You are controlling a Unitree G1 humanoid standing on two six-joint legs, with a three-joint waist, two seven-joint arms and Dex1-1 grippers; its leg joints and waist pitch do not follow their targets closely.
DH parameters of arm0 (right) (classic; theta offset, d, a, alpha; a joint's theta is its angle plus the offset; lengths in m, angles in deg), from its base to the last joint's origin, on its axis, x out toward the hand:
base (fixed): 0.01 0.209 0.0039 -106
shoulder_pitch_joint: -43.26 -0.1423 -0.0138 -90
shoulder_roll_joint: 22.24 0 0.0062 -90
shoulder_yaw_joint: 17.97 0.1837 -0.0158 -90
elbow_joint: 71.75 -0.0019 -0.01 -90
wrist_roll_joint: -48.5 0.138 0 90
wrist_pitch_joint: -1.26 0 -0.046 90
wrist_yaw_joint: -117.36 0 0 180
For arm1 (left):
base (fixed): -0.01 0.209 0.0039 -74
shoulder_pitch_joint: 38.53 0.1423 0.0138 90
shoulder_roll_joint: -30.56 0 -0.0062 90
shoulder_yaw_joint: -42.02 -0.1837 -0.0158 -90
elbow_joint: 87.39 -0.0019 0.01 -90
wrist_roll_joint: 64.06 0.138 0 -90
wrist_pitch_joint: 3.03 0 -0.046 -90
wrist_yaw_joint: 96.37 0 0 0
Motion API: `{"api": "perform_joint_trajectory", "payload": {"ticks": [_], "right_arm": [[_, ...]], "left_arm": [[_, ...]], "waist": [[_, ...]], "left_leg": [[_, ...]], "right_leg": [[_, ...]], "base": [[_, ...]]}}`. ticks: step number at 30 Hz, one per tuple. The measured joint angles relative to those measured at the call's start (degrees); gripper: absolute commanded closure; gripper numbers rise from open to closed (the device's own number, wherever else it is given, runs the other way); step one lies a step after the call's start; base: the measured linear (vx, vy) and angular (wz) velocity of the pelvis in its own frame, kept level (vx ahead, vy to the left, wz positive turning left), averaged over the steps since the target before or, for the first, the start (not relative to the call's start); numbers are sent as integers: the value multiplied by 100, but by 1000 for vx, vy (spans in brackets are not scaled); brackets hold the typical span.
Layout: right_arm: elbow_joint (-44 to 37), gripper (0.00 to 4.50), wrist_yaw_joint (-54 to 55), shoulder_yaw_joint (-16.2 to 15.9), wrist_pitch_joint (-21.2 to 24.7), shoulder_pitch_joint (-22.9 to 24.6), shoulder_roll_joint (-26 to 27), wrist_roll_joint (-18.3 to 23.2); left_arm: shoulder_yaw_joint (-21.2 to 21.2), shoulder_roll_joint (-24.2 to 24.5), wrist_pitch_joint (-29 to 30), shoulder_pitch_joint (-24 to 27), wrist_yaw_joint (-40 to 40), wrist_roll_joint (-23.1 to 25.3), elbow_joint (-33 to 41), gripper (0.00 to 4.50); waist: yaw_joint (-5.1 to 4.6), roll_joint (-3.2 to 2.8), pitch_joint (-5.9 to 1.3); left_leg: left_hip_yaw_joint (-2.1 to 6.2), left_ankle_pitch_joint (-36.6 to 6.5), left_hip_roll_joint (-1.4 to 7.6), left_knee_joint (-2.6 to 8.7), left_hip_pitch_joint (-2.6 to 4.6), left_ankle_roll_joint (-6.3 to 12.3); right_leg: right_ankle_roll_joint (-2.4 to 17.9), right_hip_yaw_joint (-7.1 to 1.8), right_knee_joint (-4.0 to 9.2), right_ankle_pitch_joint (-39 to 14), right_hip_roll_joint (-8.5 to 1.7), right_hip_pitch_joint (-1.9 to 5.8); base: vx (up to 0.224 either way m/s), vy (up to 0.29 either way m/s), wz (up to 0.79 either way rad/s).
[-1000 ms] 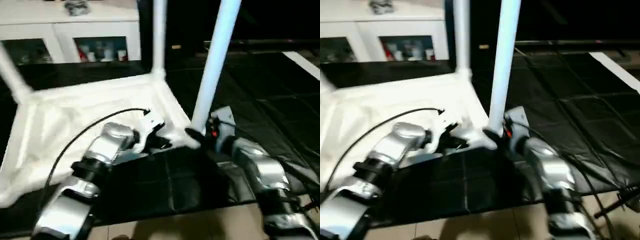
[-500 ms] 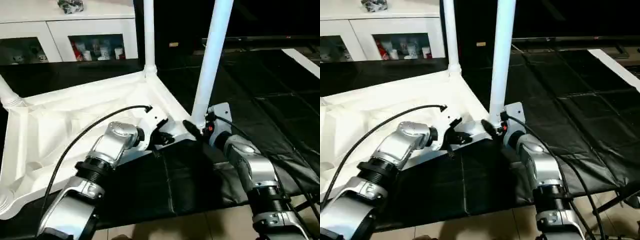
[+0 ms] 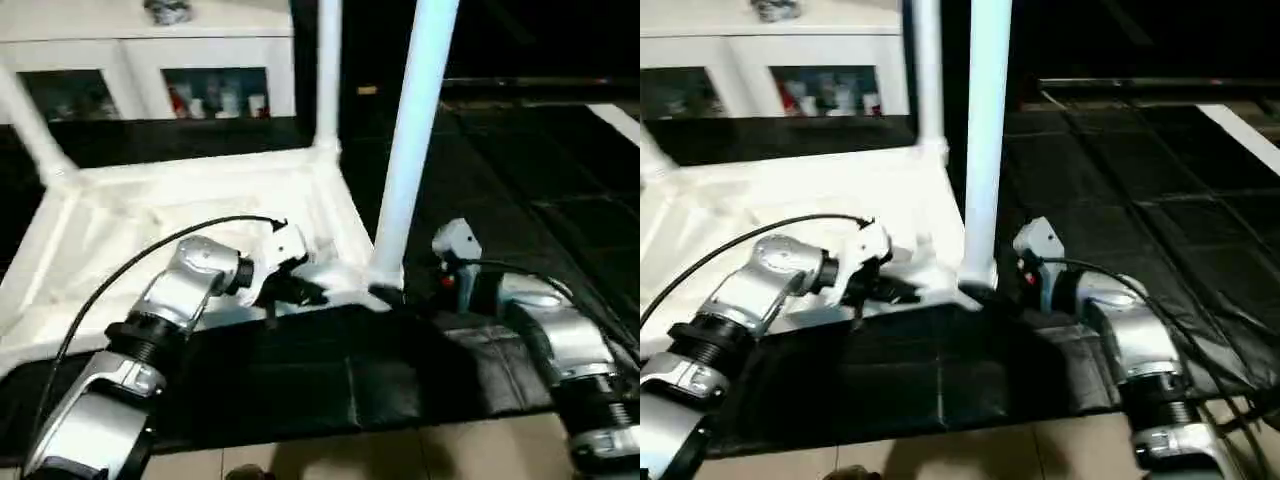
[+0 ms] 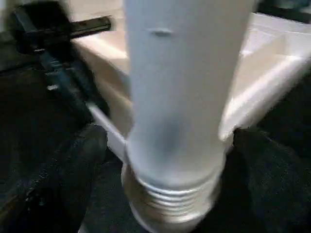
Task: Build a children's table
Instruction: Rotate leg to tighten
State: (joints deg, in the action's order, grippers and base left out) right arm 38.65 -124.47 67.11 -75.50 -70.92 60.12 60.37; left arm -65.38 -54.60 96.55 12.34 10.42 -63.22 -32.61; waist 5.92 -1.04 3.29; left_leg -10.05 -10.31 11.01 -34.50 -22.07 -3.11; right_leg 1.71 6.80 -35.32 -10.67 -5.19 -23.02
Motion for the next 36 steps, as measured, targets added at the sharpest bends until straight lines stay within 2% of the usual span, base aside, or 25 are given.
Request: {"api": "perform_joint_trajectory", "payload": {"ticks": [5,9,13,20,36], "right_arm": [[66,2,-801,-140,-78,-89,-316,87],[171,2,-1196,-438,-235,-105,-395,19],[389,2,-1267,-476,-274,-160,-374,-29],[526,72,-1371,-576,-399,-315,-343,-55],[706,177,-1332,-556,-472,-326,-190,-24]], "left_arm": [[-183,173,-411,-1,-454,28,-194,450],[-310,213,-728,-85,-637,136,-314,450],[-371,219,-877,-133,-681,166,-396,450],[-380,201,-1055,-150,-701,173,-479,450],[-371,148,-1219,-169,-756,173,-621,450]], "waist": [[75,0,0],[107,1,-1],[119,1,-1],[141,4,-2],[217,5,-3]], "left_leg": [[0,1,2,-5,3,0],[0,3,3,-9,7,2],[0,5,2,-16,6,6],[0,6,2,-17,5,7],[0,7,3,-17,9,7]], "right_leg": [[1,1,-10,1,-1,1],[2,3,-11,2,-3,10],[4,3,-12,7,-5,13],[5,4,-12,8,-5,13],[5,3,-17,9,-5,13]], "base": [[0,0,0],[0,0,0],[0,0,0],[0,0,0],[0,0,0]]}}
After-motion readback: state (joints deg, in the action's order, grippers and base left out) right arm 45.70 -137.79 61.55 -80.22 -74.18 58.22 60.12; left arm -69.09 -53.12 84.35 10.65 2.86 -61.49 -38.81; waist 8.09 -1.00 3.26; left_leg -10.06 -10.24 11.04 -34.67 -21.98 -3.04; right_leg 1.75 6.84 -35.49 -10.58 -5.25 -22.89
